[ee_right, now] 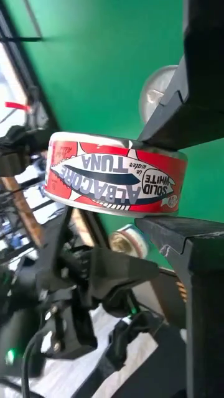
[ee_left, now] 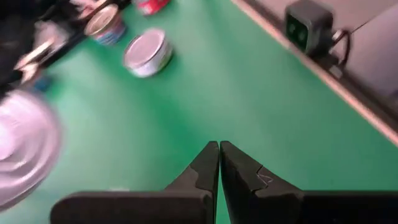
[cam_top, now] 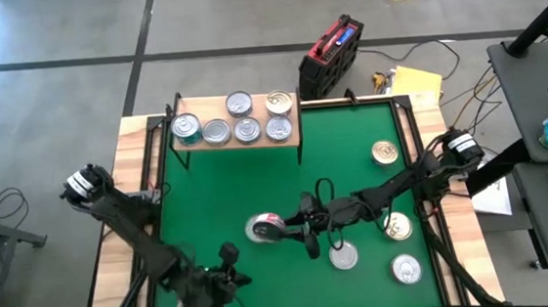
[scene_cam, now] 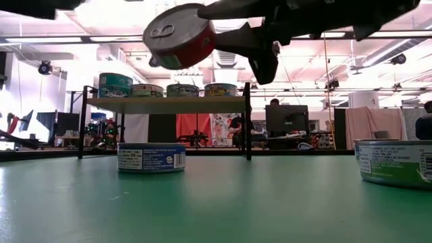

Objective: Stack canned seafood by type on shelf
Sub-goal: Put the middle left red tuna can on the shelf

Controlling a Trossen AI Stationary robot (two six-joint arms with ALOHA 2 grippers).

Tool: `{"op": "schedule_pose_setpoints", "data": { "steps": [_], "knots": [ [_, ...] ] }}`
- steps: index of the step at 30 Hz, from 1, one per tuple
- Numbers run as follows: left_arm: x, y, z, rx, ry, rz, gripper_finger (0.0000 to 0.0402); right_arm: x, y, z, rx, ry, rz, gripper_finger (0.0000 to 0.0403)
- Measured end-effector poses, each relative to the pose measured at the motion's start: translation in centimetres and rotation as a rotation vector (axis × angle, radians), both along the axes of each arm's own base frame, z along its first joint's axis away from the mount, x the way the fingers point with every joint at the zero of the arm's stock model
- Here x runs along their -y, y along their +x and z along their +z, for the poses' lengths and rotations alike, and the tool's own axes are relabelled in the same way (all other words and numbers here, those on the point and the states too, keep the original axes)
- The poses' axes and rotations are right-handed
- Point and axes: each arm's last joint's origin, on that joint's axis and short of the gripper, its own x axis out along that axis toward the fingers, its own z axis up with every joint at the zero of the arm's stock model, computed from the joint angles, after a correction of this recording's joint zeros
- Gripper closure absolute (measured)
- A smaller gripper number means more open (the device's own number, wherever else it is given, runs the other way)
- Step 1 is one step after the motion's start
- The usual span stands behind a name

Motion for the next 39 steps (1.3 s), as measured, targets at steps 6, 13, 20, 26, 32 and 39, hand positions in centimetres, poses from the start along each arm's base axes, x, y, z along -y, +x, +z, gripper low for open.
{"op": "schedule_pose_setpoints", "data": {
  "steps": [6, 13, 20, 26, 32, 39],
  "knots": [
    [-3.0, 1.1, 0.3, 0.082, -0.083, -0.044, 0.0402, 0.2, -0.2, 0.0, 0.038, -0.094, 0.006, 0.0262],
    [-7.8, 0.7, 2.3, 0.071, -0.299, -0.189, 0.0401, 1.9, -0.2, 1.1, 0.068, -0.22, -0.022, 0.0262],
    [-13.3, 0.1, 4.0, 0.214, -0.197, -0.047, 0.0401, 4.7, -1.1, 1.9, 0.034, -0.395, -0.062, 0.0262],
    [-19.6, -1.0, 5.4, 0.225, -0.211, -0.059, 0.0402, 7.8, -2.0, 2.6, 0.015, -0.492, -0.14, 0.0262],
    [-24.5, -1.4, 5.9, 0.284, -0.265, 0.147, 0.0401, 8.6, -3.1, 2.0, 0.013, -0.553, -0.151, 0.0262],
    [-25.3, -1.1, 5.8, 0.278, -0.299, 0.133, 0.0342, 8.6, -3.4, 1.5, 0.014, -0.641, -0.126, 0.0262]
  ]
}}
